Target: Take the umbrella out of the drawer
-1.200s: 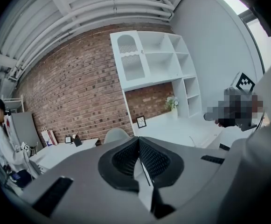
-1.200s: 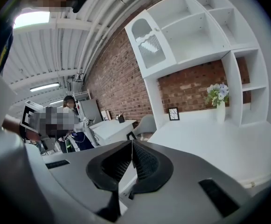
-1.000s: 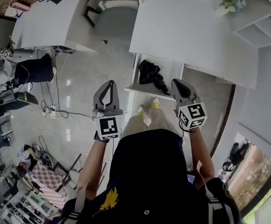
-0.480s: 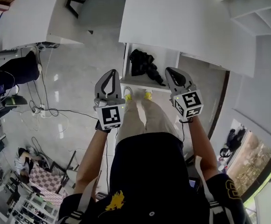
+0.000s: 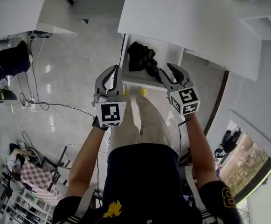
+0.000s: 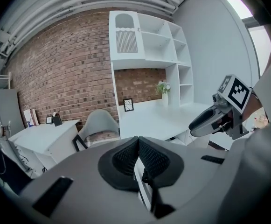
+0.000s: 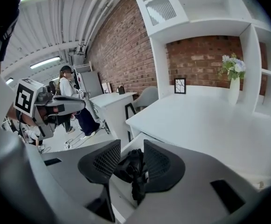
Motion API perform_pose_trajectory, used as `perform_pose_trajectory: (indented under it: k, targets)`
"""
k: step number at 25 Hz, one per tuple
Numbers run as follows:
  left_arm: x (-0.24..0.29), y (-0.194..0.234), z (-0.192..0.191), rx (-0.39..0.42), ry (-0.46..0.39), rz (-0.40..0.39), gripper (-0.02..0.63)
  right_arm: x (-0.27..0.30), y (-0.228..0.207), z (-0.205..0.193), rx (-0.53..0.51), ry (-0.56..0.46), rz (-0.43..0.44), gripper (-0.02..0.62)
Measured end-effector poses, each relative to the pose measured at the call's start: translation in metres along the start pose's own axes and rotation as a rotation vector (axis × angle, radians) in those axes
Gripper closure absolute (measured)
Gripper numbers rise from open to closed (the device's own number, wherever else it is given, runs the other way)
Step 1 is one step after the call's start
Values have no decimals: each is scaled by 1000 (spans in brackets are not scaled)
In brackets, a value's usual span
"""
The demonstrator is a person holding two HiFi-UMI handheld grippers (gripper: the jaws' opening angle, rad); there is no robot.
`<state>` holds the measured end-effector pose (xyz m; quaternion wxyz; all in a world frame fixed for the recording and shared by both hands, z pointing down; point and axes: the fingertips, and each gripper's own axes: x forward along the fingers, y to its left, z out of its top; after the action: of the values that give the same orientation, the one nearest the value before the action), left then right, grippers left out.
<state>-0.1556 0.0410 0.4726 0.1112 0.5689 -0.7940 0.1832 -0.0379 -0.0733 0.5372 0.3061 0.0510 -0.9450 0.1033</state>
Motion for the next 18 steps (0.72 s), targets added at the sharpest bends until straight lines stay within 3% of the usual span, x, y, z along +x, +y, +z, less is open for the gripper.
perform_pose_trajectory:
  k: [8, 12, 18]
  targets:
    - [17, -10, -33, -10, 13, -16, 589, 28, -8, -33, -9, 54, 2, 333]
    - [25, -15, -45, -59, 22, -29, 589, 42, -9, -52, -30, 81, 8, 282]
    - [39, -23, -60, -48, 19, -44, 589, 67, -9, -77, -62, 121, 22, 250]
